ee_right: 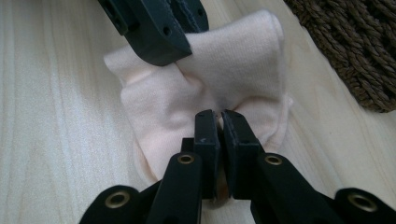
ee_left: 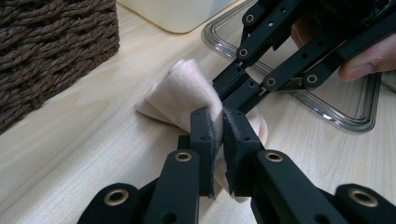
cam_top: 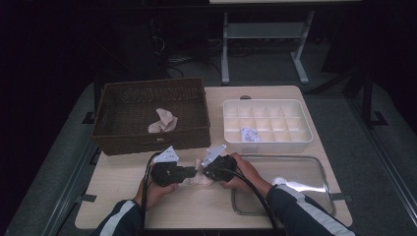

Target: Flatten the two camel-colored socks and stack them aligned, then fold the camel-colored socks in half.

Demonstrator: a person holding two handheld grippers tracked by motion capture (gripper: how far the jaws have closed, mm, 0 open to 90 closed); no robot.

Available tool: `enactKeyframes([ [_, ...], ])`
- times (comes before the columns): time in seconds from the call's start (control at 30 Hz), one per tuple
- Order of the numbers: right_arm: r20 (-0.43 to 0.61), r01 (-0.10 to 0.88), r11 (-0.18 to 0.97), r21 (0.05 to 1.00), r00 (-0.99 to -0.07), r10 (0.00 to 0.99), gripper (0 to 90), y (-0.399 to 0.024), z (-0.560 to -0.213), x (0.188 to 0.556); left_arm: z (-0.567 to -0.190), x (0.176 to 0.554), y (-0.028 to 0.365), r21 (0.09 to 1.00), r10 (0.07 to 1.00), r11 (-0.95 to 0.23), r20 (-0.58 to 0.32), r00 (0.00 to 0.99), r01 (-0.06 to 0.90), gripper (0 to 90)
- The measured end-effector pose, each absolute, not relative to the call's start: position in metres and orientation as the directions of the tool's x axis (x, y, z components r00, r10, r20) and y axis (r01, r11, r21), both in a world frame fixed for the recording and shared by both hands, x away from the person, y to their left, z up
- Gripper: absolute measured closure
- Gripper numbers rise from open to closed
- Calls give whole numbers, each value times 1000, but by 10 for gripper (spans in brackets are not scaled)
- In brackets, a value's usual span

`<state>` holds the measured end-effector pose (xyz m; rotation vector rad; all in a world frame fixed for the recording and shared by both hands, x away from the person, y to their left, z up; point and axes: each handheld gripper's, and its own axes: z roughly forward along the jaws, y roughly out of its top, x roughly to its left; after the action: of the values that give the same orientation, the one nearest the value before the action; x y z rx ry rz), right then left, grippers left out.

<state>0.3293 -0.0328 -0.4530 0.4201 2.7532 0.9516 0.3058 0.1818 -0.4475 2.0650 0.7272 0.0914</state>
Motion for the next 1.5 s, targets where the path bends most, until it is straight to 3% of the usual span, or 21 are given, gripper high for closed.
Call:
enactKeyframes([
  [0.4, -94, 193, 751, 631, -942, 322, 831, -31, -454, 330, -444, 303, 178, 795, 514, -425, -182, 838, 433, 827],
  [0.67, -69, 195, 726, 660, -946, 318, 770, -28, -456, 330, -445, 303, 169, 797, 510, -436, -164, 844, 418, 824],
  [0.73, -63, 196, 716, 670, -946, 318, 714, -30, -456, 332, -445, 303, 167, 793, 511, -442, -160, 844, 419, 823],
  [0.83, -63, 200, 708, 677, -943, 327, 551, -38, -450, 333, -444, 303, 168, 791, 525, -453, -136, 840, 411, 827],
  [0.9, -40, 199, 684, 702, -948, 317, 518, -48, -441, 336, -444, 302, 169, 788, 527, -459, -131, 840, 411, 829],
  [1.0, -28, 222, 660, 718, -938, 346, 628, -61, -428, 335, -442, 301, 169, 790, 527, -459, -127, 840, 407, 830],
  [1.13, -35, 235, 707, 667, -938, 345, 761, -68, -428, 335, -441, 301, 168, 795, 526, -454, -126, 841, 403, 829],
  [1.37, -53, 258, 756, 602, -931, 361, 824, -56, -453, 337, -449, 303, 150, 779, 497, -499, -100, 862, 379, 820],
  [1.5, -61, 245, 755, 608, -934, 352, 794, -57, -453, 337, -455, 302, 142, 757, 482, -550, -58, 875, 353, 817],
])
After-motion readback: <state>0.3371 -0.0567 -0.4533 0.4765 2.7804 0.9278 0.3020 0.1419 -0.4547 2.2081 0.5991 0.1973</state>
